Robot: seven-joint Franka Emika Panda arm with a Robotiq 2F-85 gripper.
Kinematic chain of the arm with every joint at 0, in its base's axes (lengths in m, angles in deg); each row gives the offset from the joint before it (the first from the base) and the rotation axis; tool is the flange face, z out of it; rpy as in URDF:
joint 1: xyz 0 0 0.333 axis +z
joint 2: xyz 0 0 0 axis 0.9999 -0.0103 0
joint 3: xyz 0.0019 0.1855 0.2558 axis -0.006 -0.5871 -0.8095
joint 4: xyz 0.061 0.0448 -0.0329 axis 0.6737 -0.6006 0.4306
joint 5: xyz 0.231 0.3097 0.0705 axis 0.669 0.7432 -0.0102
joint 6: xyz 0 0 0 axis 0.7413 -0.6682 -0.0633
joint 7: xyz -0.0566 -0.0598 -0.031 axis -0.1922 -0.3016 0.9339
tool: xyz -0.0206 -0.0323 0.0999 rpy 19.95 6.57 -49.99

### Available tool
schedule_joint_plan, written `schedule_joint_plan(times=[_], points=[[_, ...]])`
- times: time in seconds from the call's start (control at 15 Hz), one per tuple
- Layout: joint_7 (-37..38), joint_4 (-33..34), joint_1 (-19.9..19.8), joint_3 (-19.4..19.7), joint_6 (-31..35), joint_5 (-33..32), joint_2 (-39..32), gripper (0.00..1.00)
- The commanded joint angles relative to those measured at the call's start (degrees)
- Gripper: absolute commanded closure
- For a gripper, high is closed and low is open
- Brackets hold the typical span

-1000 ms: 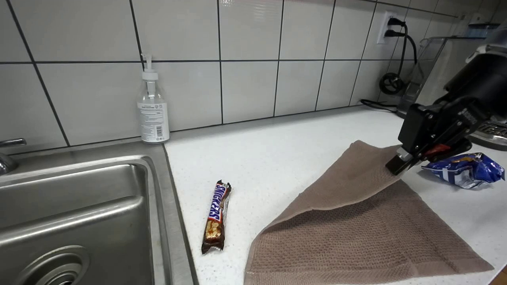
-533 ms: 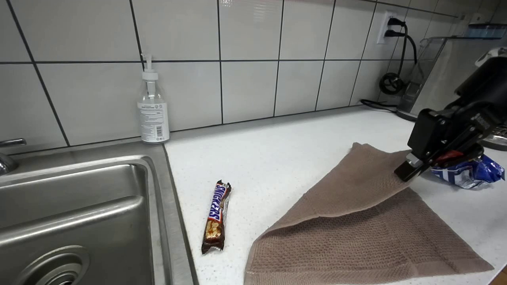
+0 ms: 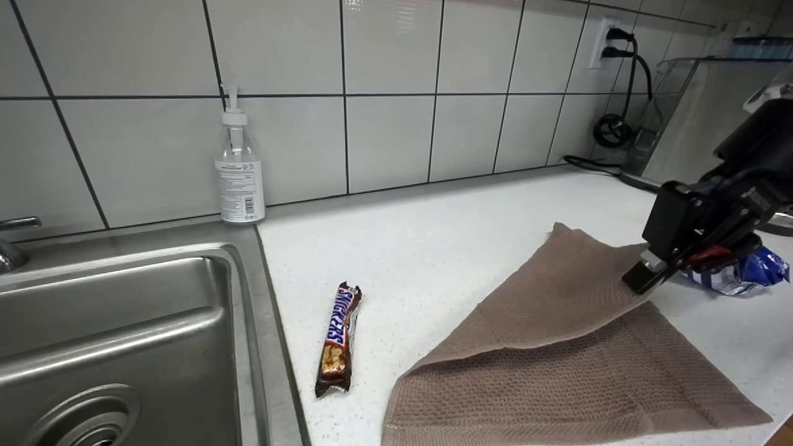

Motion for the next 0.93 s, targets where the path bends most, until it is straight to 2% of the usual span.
schedule_joint_plan(times=[0.0,0.87], points=[[-0.90,0.00,-0.79,-0.04,-1.41,-1.61,-0.07,0.99],[0.09,0.00,-1.75,0.22,-1.11,-9.69,-2.52,0.99]])
